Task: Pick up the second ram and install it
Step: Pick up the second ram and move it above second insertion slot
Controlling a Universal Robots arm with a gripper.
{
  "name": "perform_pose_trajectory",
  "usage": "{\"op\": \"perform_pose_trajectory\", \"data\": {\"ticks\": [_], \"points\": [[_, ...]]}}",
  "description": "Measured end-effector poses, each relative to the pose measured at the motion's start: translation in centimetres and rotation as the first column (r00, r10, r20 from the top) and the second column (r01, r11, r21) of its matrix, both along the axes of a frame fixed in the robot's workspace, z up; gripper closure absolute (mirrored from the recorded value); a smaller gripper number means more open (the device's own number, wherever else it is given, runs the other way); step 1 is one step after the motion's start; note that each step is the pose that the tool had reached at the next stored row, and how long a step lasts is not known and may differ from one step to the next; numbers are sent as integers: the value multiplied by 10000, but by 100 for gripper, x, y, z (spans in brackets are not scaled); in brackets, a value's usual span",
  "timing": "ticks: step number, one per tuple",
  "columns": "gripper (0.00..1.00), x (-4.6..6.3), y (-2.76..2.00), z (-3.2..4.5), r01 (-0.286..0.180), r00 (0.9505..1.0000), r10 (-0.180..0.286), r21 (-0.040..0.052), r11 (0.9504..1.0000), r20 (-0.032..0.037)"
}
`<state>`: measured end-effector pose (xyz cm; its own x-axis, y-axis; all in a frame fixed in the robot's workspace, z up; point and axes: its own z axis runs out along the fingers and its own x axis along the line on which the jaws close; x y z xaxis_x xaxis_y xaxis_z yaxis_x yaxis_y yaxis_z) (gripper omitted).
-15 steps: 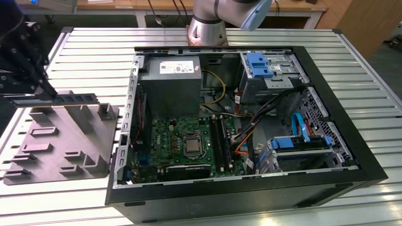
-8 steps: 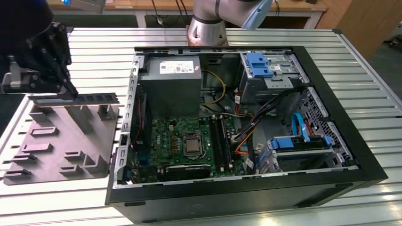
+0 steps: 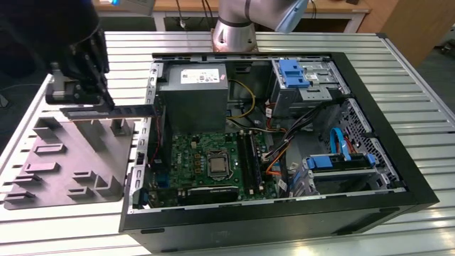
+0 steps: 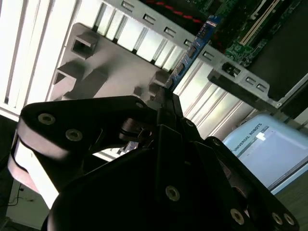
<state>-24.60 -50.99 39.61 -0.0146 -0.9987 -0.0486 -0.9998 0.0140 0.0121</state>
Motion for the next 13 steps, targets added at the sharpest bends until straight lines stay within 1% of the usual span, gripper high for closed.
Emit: {"op": "perform_pose_trajectory", "data": {"ticks": [13], "points": [[89, 591, 0, -4, 1, 10000, -1, 0, 10000, -16]]}}
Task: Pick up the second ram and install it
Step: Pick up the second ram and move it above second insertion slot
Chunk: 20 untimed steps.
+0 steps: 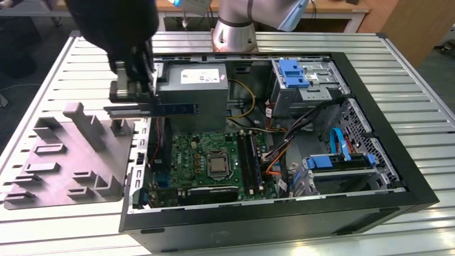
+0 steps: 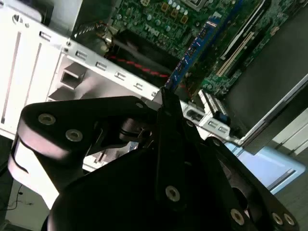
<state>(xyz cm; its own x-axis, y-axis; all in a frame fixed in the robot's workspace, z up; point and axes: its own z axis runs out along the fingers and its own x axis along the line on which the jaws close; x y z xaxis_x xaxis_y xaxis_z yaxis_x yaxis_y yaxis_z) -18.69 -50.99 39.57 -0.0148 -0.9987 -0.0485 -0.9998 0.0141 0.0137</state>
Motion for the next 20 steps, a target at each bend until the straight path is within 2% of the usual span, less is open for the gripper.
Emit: {"op": "perform_pose_trajectory", "data": {"ticks": [7, 20], "points": [[89, 310, 0, -2, 0, 10000, 0, 0, 10000, -7], [89, 822, 0, -7, -1, 10000, 1, 0, 10000, -13]]}}
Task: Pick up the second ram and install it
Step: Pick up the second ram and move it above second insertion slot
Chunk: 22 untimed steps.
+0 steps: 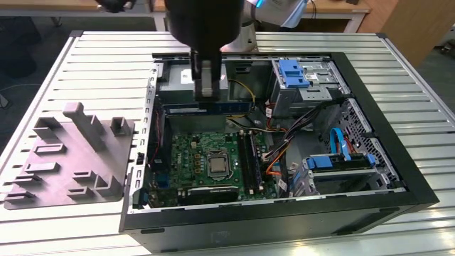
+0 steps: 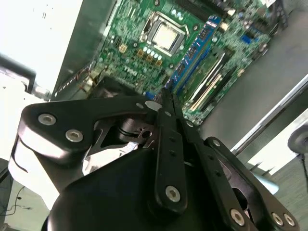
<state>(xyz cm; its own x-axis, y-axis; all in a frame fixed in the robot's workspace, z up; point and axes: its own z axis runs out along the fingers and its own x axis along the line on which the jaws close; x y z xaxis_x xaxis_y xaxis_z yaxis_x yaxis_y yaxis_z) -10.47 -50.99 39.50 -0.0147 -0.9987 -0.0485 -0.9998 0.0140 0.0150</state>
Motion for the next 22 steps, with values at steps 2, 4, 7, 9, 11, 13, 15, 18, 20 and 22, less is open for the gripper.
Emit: {"op": "perform_pose_trajectory", "data": {"ticks": [2, 4, 7, 9, 11, 13, 15, 18, 20, 22], "points": [[89, 65, 0, -1, 2, 10000, -2, 0, 10000, -1], [89, 123, 0, -6, 1, 10000, -1, 0, 10000, 0], [89, 201, 2, -20, 1, 10000, -1, 0, 10000, -2], [89, 233, 4, -41, 2, 10000, -2, 2, 10000, -1], [89, 254, 5, -75, 1, 10000, -1, 0, 10000, -3], [89, 265, 6, -102, 1, 10000, -1, 0, 10000, -2], [89, 265, 6, -104, 2, 10000, -2, 2, 10000, -3], [89, 265, 6, -106, 1, 10000, -1, 9, 10000, -2], [89, 265, 6, -112, 1, 10000, -1, 12, 10000, -3], [89, 266, 5, -139, 1, 10000, -1, 12, 10000, -10]]}}
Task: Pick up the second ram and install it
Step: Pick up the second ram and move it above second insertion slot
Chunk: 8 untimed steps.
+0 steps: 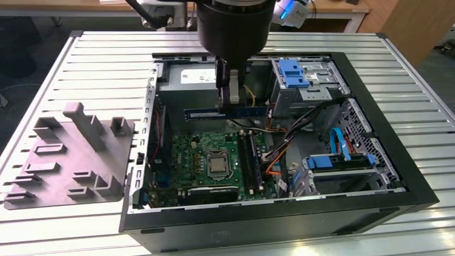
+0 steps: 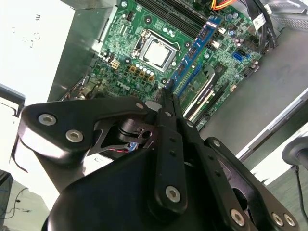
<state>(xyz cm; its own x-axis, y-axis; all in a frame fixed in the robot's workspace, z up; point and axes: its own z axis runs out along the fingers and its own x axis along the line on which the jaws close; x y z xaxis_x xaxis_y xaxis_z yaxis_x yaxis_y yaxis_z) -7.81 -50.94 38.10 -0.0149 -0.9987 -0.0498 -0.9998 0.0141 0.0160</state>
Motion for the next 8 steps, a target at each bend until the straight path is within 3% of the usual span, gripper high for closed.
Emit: {"op": "perform_pose_trajectory", "data": {"ticks": [8], "points": [[89, 23, 9, -142, 0, 9999, 0, 0, 10000, -145]]}}
